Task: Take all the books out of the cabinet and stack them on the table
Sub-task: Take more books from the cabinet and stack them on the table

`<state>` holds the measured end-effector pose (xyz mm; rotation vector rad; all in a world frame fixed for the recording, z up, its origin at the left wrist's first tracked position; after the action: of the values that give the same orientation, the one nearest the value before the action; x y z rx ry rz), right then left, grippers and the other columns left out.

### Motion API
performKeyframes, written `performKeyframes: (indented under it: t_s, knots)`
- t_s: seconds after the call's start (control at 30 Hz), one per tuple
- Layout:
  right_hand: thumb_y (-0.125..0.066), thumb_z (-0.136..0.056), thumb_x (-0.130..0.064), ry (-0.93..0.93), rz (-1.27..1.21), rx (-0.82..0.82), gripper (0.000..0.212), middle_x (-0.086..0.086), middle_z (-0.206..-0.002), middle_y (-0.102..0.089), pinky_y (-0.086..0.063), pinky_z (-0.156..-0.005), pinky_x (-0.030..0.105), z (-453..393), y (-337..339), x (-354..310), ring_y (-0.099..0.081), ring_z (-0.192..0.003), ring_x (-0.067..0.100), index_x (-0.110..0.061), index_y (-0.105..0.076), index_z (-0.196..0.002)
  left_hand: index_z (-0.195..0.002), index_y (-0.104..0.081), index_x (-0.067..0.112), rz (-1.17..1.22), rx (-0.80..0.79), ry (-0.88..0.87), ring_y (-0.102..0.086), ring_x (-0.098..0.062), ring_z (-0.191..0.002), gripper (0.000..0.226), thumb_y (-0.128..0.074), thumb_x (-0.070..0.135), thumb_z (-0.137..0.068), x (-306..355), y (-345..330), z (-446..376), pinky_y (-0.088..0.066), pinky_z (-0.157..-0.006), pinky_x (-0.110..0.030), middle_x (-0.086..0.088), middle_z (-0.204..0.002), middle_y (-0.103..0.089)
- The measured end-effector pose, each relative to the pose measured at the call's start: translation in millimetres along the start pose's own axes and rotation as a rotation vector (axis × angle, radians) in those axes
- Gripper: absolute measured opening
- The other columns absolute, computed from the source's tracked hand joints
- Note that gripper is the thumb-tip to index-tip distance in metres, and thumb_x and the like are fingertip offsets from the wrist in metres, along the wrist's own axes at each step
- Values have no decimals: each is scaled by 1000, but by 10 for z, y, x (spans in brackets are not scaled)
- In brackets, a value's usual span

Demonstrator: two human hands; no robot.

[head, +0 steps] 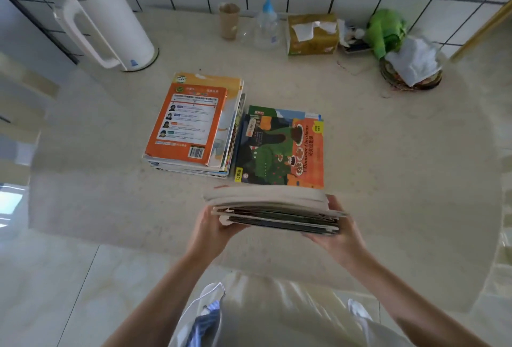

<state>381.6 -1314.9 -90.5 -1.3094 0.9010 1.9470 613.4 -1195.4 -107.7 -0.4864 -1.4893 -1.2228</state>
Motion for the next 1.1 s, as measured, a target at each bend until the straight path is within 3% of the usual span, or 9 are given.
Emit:
performKeyframes:
  t_s: [0.13,0.27,0.43,0.57,0.63,0.73,0.83,1.0,1.1]
  knots:
    - [-77,-60,22,-12,47,-36,55,-39,-81,-66,-44,-67,1,-2,31,75,-61,-75,-19,1,-59,-107,-117,-50,34,32,-82,-4,-63,6,-98,69,-86,23,-59,34,-49,-70,-53,-87,-20,30,-106,-65]
    - [-77,-64,19,-21,98,-79,54,-44,-89,-61,-41,-71,-2,-3,19,66,-59,-82,-22,-16,-58,-101,-123,-48,47,131,-158,69,-66,-11,-103,81,-91,31,-55,-64,-81,-114,-55,-90,-38,18,-110,-67]
    - [-76,-66,17,-77,81,-111,54,-42,-82,-64,-44,-68,0,-20,33,269,-59,-78,-22,-17,-58,-103,-112,-55,26,90,-167,361,-58,-12,-106,84,-90,50,-40,-178,-112,-43,-45,-74,0,4,-117,-61]
    - [-87,-60,2,-111,95,-93,52,-29,-93,-70,-52,-78,18,-11,61,400,-65,-86,-9,-14,-65,-105,-95,-68,22,82,-141,159,-73,-17,-87,80,-91,61,-29,-169,-33,-53,-60,-77,-31,7,-87,-76]
    - [-82,-67,5,-124,11,-77,49,-23,-90,-73,-53,-75,17,-8,46,439,-67,-85,-5,2,-61,-111,-91,-71,34,110,-149,153,-72,-9,-87,62,-90,58,-36,-127,-46,-46,-59,-78,-29,15,-88,-75]
    - [-79,-76,-13,-150,-73,-63,44,-15,-92,-75,-57,-79,23,14,25,414,-70,-89,3,3,-58,-112,-94,-66,28,107,-134,177,-69,7,-81,42,-86,22,-58,-38,-35,-72,-55,-70,-12,32,-83,-70]
    - [-71,-76,13,-139,-45,-91,39,-18,-91,-74,-56,-76,19,-41,13,329,-68,-87,-2,-3,-59,-110,-93,-66,13,13,-141,181,-71,-8,-74,29,-66,-13,-80,-62,-40,-122,-55,-61,-14,15,-75,-75]
    - [-74,-69,16,-133,16,-80,37,-19,-80,-74,-51,-74,17,-279,178,277,-65,-76,-5,-9,-66,-95,-107,-70,20,32,-71,183,-66,6,-93,48,-87,34,-64,-27,-20,-233,-51,-79,-10,23,-96,-71]
    - [-73,-72,13,-172,-28,-100,38,-11,-87,-75,-53,-76,21,-406,320,99,-67,-84,4,-9,-65,-101,-86,-63,38,-96,-60,131,-64,13,-77,39,-90,23,-62,89,-24,-345,-48,-64,-6,24,-77,-69]
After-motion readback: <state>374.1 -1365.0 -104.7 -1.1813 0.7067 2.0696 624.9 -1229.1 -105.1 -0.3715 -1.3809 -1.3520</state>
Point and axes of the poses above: each hand's wrist, its own z-axis away from the middle knuckle, its own y-axis out of the back of the hand, x = y × z, the point moved 6 cm from there along -z, towards the middle knuckle
